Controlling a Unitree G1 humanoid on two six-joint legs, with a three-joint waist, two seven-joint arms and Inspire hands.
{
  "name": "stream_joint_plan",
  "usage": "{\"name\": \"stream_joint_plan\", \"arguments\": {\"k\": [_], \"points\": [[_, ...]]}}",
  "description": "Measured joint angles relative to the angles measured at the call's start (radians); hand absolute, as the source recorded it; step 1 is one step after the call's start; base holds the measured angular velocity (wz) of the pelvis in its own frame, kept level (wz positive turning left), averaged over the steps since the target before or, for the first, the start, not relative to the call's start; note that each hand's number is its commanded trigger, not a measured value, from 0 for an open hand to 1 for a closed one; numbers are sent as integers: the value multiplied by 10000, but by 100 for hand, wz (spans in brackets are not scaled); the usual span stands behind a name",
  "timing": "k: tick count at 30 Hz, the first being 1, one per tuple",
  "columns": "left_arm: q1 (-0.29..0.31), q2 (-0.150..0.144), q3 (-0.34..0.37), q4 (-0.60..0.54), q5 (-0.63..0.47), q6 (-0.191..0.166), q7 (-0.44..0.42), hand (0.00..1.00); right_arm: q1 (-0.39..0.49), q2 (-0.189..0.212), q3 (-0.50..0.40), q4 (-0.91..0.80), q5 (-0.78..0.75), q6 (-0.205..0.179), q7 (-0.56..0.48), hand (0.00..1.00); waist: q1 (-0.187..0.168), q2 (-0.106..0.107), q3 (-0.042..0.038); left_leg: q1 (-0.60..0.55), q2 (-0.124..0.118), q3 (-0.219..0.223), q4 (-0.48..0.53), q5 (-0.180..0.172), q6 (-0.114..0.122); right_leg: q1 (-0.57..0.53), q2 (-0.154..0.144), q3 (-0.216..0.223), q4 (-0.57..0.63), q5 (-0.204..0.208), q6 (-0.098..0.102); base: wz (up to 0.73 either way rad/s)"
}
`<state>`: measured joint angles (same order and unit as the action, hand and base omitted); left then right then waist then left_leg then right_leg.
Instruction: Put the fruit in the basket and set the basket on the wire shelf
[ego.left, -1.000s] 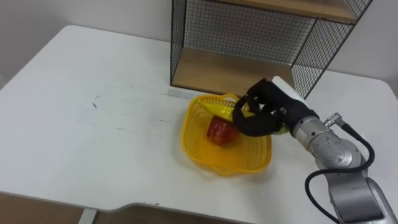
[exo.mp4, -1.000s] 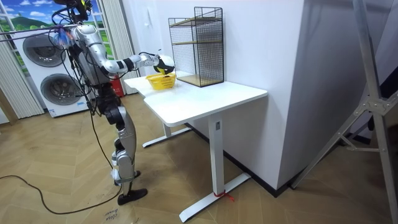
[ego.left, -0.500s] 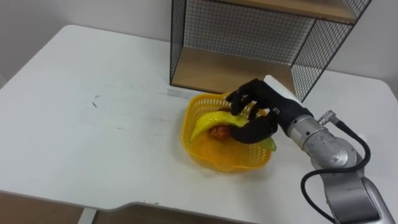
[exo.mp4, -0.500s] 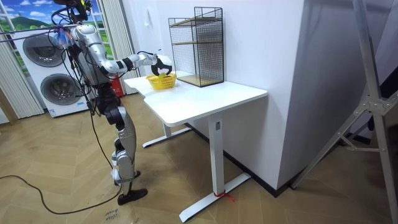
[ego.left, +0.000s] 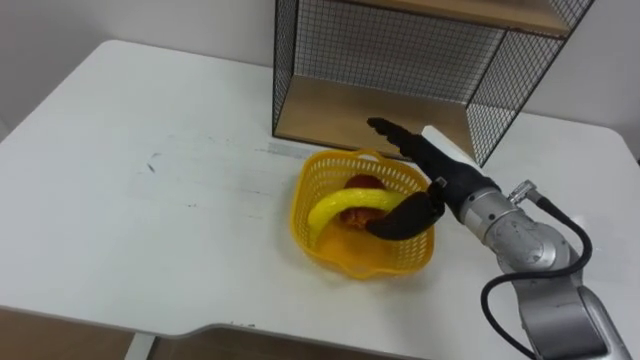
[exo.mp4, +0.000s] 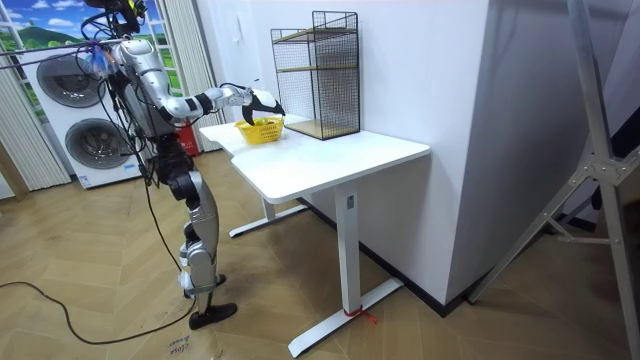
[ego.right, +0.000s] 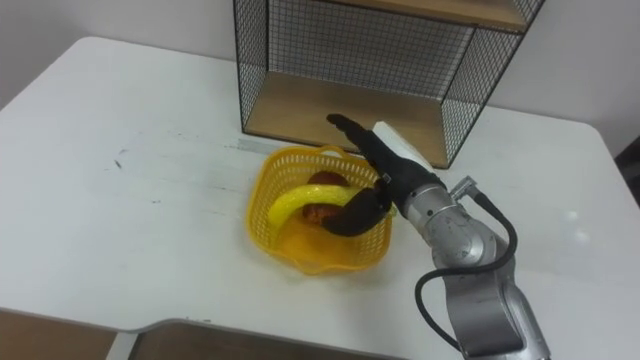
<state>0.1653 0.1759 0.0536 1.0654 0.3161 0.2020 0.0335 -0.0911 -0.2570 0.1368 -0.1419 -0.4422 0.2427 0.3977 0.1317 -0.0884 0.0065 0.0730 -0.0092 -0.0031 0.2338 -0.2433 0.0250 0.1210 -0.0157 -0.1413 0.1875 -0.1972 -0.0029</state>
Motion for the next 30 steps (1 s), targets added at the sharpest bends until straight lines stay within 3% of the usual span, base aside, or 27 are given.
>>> {"name": "stream_joint_plan", "arguments": {"k": [18,30], "points": [[189,0,41,162,17,22,7,0,118,37,10,30,98,182,-116,0,39,8,-13,85,4,7,-34,0,0,64,4,27,-5,1,-1,0],[625,-25,655,127,14,-50,5,0,117,-42,-1189,-622,703,68,-569,0,-240,-50,-72,97,-2,-7,-29,0,0,104,-2,36,-11,1,-1,0]]}}
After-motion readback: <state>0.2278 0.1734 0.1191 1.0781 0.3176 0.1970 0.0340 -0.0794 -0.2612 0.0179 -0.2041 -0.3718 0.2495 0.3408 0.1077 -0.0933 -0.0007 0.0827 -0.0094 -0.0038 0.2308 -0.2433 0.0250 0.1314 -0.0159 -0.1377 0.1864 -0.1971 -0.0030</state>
